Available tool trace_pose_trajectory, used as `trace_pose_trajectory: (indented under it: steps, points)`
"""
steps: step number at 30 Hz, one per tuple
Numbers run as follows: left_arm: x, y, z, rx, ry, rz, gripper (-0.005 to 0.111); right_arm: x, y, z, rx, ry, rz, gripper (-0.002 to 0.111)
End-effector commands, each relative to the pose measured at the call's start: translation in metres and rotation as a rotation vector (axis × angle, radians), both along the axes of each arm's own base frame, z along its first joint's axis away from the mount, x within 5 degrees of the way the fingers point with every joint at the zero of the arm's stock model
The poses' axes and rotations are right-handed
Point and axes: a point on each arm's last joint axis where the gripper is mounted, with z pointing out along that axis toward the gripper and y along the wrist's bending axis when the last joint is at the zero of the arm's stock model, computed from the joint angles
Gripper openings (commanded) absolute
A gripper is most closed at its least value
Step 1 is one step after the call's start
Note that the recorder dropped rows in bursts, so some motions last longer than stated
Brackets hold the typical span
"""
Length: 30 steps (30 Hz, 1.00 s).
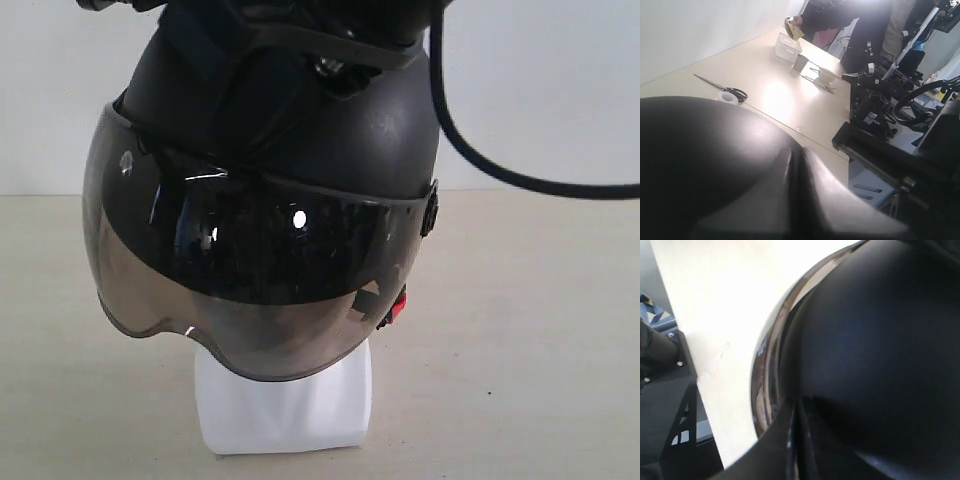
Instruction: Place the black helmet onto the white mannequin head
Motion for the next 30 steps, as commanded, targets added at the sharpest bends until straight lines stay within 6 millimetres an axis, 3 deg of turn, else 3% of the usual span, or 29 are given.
trace_pose_trajectory:
  steps: [1, 8, 17, 30]
  points:
    - [0.002, -0.002, -0.003, 0.014, -0.002, -0.005, 0.004, 0.007, 0.002, -0.011, -0.059, -0.007, 0.003, 0.0]
    - [0.002, -0.002, -0.003, 0.012, 0.007, -0.003, 0.004, 0.007, -0.003, -0.007, -0.083, -0.063, -0.001, 0.0]
    - [0.002, -0.002, -0.003, 0.012, 0.01, -0.003, 0.004, 0.007, -0.02, 0.023, -0.082, -0.196, -0.096, 0.0]
    - [0.005, 0.004, -0.003, 0.01, 0.024, 0.02, 0.004, 0.007, -0.019, 0.023, -0.074, -0.191, -0.087, 0.0]
